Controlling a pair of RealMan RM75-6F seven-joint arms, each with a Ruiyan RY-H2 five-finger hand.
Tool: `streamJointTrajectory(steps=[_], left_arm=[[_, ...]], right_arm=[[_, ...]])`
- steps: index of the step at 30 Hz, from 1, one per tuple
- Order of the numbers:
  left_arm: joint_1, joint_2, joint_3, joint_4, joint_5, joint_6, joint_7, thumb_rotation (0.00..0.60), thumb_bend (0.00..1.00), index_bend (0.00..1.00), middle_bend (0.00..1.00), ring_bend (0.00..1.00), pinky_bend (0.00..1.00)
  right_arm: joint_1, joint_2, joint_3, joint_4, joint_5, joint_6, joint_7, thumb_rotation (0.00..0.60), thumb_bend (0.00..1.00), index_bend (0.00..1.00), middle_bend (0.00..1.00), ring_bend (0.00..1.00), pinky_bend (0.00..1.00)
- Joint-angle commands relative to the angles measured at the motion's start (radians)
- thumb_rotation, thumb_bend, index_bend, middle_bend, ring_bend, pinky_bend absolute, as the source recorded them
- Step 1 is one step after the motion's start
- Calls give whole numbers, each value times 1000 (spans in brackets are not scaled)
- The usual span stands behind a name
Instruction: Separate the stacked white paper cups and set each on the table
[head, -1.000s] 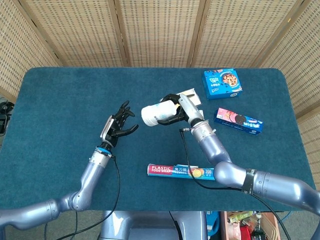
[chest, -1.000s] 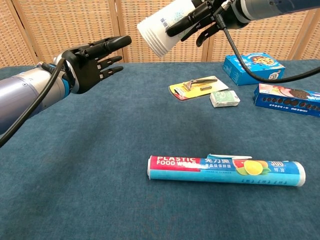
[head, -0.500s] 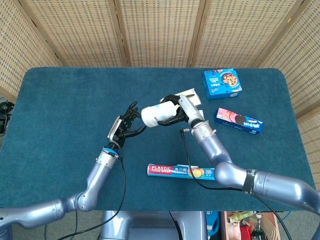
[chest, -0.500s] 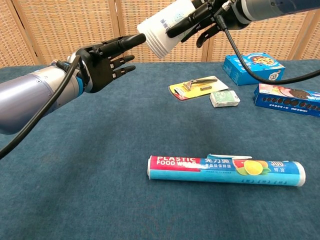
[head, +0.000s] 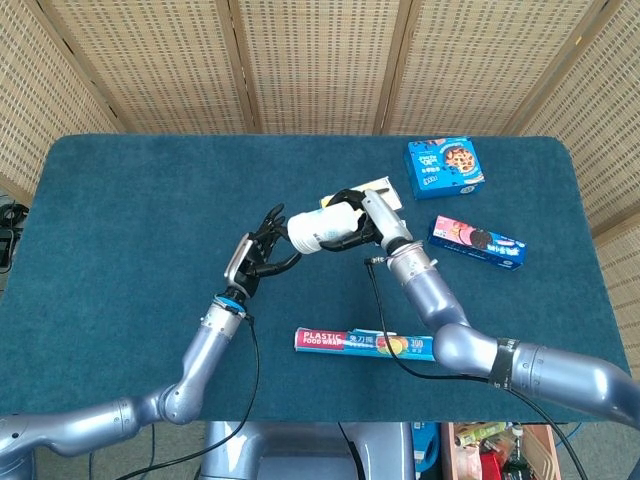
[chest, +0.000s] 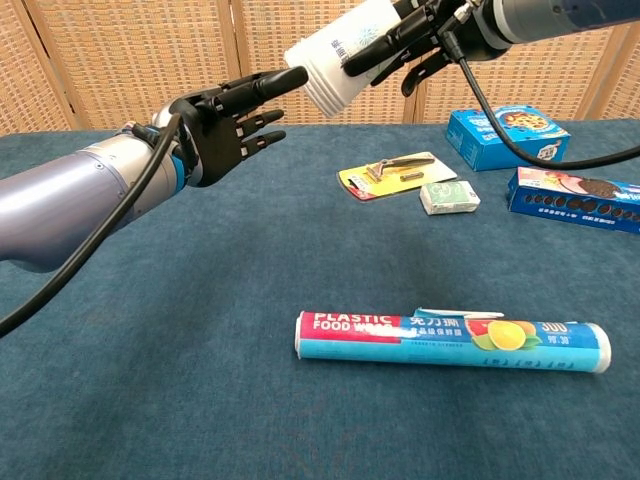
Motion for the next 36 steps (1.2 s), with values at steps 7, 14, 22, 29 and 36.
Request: streamJointTrajectory(steps=[7, 14, 22, 29, 36], left_arm=[[2, -11, -4, 7, 0, 10, 8, 600, 307, 551, 0, 0, 0], [-1, -29, -9, 19, -3, 14, 9, 600, 324, 552, 0, 0, 0], [-6, -47, -10, 18, 0, 11, 8, 600, 325, 551, 0, 0, 0], [-14, -74, -23, 16, 7, 34, 10, 600, 325, 556, 12, 0, 0], [-16, -89, -25, 19, 2, 37, 14, 600, 327, 591, 29, 0, 0]], right_arm=[[-3, 6, -3, -5, -6, 2, 6, 600, 238, 663, 550, 412, 658], [-2, 2, -10, -4, -6, 1, 8, 600, 239, 663, 550, 412, 659], [-1, 4, -11, -14, -8, 12, 7, 600, 239, 663, 550, 413, 658], [-2, 3, -14, -17, -7, 13, 8, 600, 239, 663, 549, 413, 658], [-5, 7, -13, -19, -8, 10, 13, 600, 239, 663, 548, 412, 658]])
